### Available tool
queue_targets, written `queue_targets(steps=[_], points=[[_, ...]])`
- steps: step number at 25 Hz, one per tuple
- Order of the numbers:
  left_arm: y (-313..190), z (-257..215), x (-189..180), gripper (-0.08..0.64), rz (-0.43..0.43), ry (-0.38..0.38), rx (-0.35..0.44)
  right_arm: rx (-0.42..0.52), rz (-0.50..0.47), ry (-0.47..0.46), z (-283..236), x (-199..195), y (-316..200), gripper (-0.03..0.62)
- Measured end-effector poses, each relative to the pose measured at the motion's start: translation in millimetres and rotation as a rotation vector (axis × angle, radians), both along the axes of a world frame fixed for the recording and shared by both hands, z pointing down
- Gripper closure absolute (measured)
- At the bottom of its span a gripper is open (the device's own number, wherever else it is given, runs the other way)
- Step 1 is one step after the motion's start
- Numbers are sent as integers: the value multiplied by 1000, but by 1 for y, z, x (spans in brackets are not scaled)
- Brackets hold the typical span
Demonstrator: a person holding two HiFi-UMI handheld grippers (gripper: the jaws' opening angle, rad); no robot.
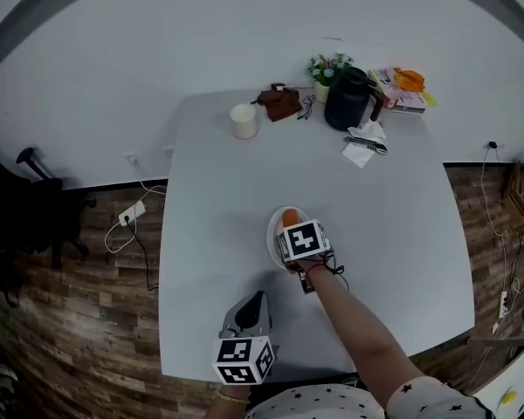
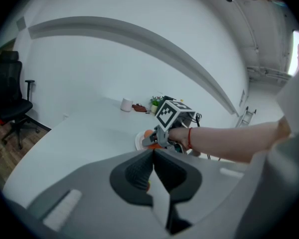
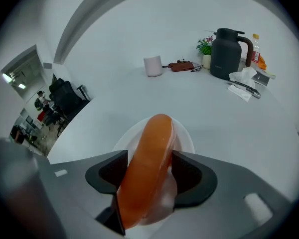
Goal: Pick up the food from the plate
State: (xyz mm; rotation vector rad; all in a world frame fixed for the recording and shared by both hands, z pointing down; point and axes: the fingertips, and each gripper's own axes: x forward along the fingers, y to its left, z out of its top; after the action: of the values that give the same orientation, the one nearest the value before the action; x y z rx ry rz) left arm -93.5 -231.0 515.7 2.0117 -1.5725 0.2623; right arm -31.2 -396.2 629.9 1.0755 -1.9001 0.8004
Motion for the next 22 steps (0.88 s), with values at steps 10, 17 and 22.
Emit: queue_targets(steps=[10, 17, 22], points=[[2, 1, 11, 552, 24, -17, -4, 95, -70, -18, -8, 6, -2, 360], [14, -9, 15, 552, 38, -28, 38, 262, -83, -196, -68, 11, 34, 362], [26, -24, 16, 552, 26, -31, 96, 449, -119, -254, -133, 24, 92, 364]])
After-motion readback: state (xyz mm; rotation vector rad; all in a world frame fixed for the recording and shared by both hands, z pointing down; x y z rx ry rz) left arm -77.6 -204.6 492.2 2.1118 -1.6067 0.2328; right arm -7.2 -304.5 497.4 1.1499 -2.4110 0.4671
